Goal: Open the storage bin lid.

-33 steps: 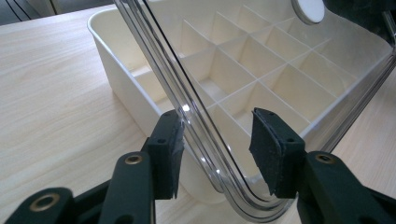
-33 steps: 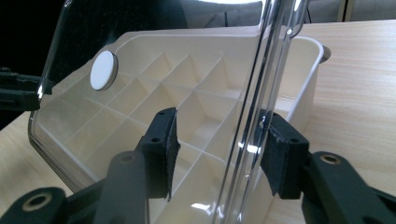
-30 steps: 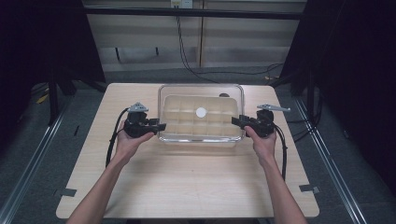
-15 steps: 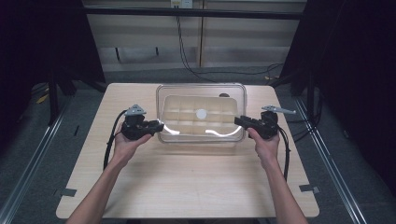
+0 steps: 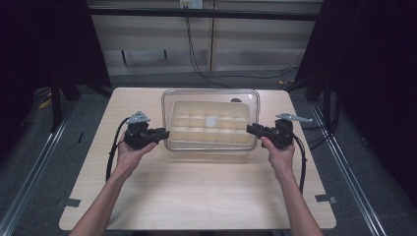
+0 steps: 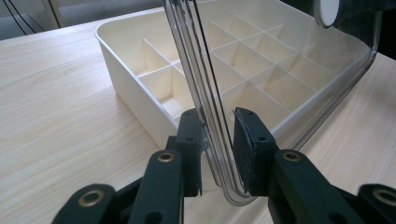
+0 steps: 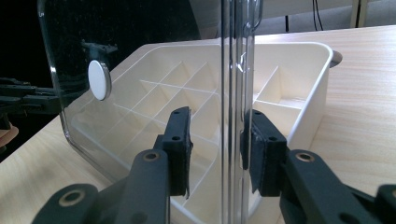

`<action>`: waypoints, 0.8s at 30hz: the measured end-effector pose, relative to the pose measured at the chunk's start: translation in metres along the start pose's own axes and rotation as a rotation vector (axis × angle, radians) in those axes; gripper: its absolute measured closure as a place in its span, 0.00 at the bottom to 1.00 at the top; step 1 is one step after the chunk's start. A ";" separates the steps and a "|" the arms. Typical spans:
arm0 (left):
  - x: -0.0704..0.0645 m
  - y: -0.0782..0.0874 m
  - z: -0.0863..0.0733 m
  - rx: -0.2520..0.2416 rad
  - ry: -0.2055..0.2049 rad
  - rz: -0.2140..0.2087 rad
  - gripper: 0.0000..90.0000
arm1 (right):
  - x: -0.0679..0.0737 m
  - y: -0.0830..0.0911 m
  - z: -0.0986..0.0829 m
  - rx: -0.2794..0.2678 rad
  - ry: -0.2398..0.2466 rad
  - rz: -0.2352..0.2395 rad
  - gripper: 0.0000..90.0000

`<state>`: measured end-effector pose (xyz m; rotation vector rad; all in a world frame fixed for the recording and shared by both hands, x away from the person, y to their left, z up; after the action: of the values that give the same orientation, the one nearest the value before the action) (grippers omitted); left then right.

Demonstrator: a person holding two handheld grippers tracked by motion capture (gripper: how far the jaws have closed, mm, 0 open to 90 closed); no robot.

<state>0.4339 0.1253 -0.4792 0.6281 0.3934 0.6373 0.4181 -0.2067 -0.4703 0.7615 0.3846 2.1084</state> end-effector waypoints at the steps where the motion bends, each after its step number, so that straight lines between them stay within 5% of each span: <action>1: -0.001 0.001 -0.001 -0.003 0.004 -0.001 0.81 | 0.002 0.000 -0.001 0.000 -0.002 0.003 0.72; 24: -0.010 0.013 0.000 -0.028 0.004 -0.017 0.83 | 0.008 0.009 -0.006 0.001 0.022 0.004 0.72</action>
<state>0.4211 0.1266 -0.4692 0.5961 0.3921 0.6269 0.4048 -0.2055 -0.4671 0.7412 0.3968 2.1215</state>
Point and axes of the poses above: each handheld gripper's, and its own axes: y roughly backward along the jaws, z roughly out of its top, x roughly to its left, the point moved 9 cm from there along -y, roughly forward along the jaws, and after that the axes turned 9 degrees about x, right-handed, at the moved point
